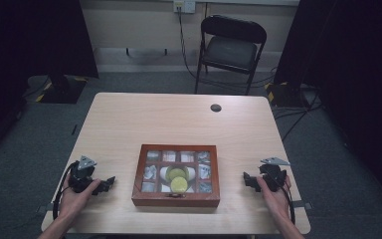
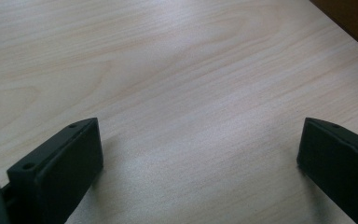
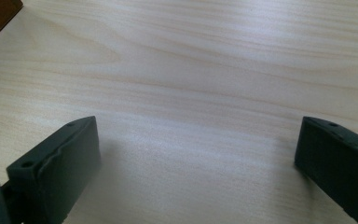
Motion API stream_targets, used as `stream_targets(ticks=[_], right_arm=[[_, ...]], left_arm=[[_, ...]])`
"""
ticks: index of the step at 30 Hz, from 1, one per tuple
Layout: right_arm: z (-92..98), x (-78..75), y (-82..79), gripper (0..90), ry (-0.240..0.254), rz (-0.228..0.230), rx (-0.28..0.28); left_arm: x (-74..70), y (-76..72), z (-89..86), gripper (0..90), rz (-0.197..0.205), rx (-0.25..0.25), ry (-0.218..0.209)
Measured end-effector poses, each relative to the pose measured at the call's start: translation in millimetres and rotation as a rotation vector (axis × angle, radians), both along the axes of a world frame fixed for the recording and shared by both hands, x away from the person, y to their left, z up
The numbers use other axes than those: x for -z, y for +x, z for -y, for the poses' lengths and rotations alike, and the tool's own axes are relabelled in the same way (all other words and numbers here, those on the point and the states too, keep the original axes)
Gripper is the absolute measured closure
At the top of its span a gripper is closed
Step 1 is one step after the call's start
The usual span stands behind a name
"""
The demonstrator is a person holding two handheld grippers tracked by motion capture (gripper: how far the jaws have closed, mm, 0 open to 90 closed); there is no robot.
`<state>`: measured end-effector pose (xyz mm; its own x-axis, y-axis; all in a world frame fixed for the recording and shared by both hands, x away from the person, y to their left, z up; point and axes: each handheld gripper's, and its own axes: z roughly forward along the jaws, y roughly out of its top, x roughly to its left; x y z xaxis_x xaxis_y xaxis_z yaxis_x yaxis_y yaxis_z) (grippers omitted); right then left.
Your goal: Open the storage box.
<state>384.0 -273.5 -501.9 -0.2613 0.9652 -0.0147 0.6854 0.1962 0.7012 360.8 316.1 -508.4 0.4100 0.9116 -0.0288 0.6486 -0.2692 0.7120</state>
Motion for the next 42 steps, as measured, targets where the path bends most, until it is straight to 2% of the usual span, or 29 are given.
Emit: stream_targets(ticks=[4, 6, 11, 14, 16, 20, 21, 27, 28, 30, 34, 38, 40, 42], right_arm=[[0.3, 0.0, -0.1, 0.0, 0.0, 0.0, -0.002], [0.3, 0.0, -0.1, 0.0, 0.0, 0.0, -0.001], [0.9, 0.0, -0.4, 0.0, -0.001, 0.0, -0.009], [1.1, -0.2, -0.7, 0.0, -0.001, -0.001, -0.013], [1.2, -0.2, -1.3, 0.0, -0.003, -0.001, -0.027], [1.6, -0.2, -2.0, 0.0, -0.002, 0.0, -0.047], [3.0, -0.3, -1.6, 0.0, -0.002, -0.002, -0.08], [3.6, -0.2, -1.5, 0.0, -0.001, -0.001, -0.091], [3.6, -0.3, -1.4, 0.0, 0.0, -0.002, -0.092], [3.9, -0.3, -1.1, 0.0, 0.0, -0.002, -0.096], [4.0, -0.3, -1.0, 0.0, -0.001, -0.002, -0.1], [4.1, -0.2, -0.8, 0.0, -0.001, -0.002, -0.103], [4.1, -0.3, -0.9, 0.0, -0.001, -0.002, -0.103], [4.1, -0.2, -0.8, 0.0, -0.001, -0.002, -0.103]], left_arm=[[-0.2, 0.8, 0.5, 0.0, -0.003, 0.001, -0.006], [-1.8, 0.8, 2.0, 0.5, -0.019, -0.015, 0.002], [-4.2, 2.3, 2.3, 1.7, -0.038, -0.009, 0.014], [-5.0, 2.1, 1.2, 8.0, -0.03, -0.016, 0.014], [-7.0, 0.9, -0.2, 17.5, -0.023, -0.016, 0.01], [-9.6, -1.0, -2.1, 16.9, -0.046, 0.002, -0.009], [-11.0, -1.0, -2.4, 16.9, -0.046, 0.004, -0.025], [-15.9, 0.6, -0.6, 21.6, -0.082, 0.04, -0.05], [-18.1, 1.4, 0.8, 23.5, -0.066, 0.033, -0.068], [-20.2, 1.2, 3.6, 24.4, -0.045, 0.036, -0.071], [-24.4, -0.9, 8.1, 25.6, -0.022, 0.066, -0.064], [-30.6, -2.8, 11.8, 26.0, 0.008, 0.1, -0.085], [-31.8, -3.1, 13.4, 26.4, 0.01, 0.113, -0.087], [-33.5, -4.7, 16.0, 26.4, 0.015, 0.135, -0.108]])
